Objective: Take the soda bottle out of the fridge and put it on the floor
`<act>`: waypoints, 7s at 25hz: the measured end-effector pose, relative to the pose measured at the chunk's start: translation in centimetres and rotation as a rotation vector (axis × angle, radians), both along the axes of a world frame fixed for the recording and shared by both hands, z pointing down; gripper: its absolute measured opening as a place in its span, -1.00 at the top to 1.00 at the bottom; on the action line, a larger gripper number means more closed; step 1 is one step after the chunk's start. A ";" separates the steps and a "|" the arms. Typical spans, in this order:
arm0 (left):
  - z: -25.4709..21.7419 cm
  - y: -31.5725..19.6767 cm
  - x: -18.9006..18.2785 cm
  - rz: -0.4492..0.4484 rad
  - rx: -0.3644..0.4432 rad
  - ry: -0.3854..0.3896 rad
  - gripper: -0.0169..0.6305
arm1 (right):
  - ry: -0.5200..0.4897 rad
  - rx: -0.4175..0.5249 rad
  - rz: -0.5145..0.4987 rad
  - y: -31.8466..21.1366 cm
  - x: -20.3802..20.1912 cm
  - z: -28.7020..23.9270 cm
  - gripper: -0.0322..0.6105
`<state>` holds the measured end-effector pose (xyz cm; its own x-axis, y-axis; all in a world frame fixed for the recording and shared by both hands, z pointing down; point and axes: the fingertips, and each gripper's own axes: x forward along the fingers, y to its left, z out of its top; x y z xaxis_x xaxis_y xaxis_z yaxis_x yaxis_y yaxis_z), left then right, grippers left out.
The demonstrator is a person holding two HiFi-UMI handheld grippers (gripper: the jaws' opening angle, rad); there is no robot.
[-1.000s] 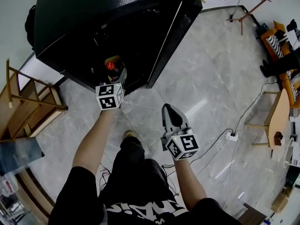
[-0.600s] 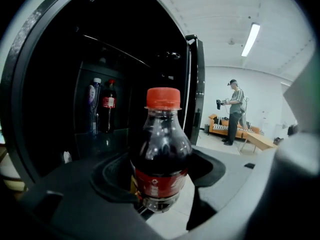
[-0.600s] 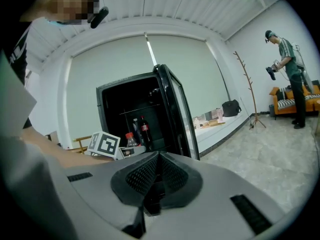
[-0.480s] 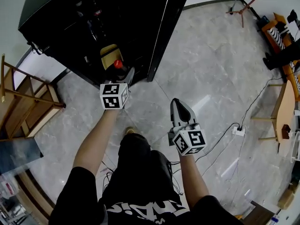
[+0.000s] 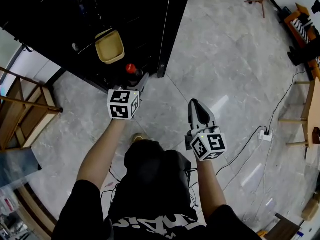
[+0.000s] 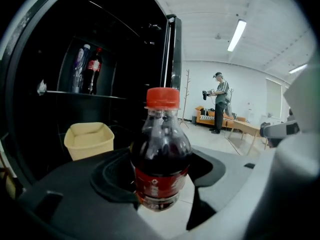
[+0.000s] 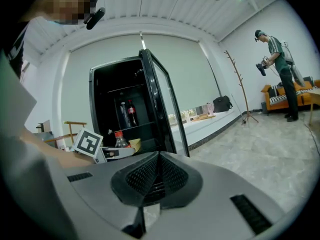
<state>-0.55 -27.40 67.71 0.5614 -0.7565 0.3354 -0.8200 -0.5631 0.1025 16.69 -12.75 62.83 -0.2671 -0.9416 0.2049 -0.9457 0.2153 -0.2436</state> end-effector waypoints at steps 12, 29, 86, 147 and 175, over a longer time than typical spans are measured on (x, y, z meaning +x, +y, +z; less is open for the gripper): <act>12.5 1.0 1.2 0.072 0.018 -0.002 0.00 | 0.008 0.051 -0.032 -1.6 0.3 14.4 0.83; 23.6 4.0 1.4 0.087 -0.043 0.004 0.00 | 0.016 0.070 -0.079 -1.2 -1.1 22.1 0.83; 45.9 6.9 2.6 0.115 -0.091 -0.131 -0.18 | 0.018 0.074 -0.135 -0.5 -1.6 25.1 0.83; -28.1 8.3 2.6 0.197 -0.113 0.040 -0.36 | -0.077 -0.125 0.040 0.9 -2.3 -27.5 0.83; -43.7 15.0 1.7 0.308 0.036 0.117 0.93 | 0.066 -0.020 0.003 5.3 0.4 -39.0 0.83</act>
<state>1.20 -12.45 23.97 0.7988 -0.5552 0.2317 -0.5944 -0.7878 0.1614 17.09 -7.49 23.87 -0.2499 -0.9378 0.2412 -0.9604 0.2084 -0.1849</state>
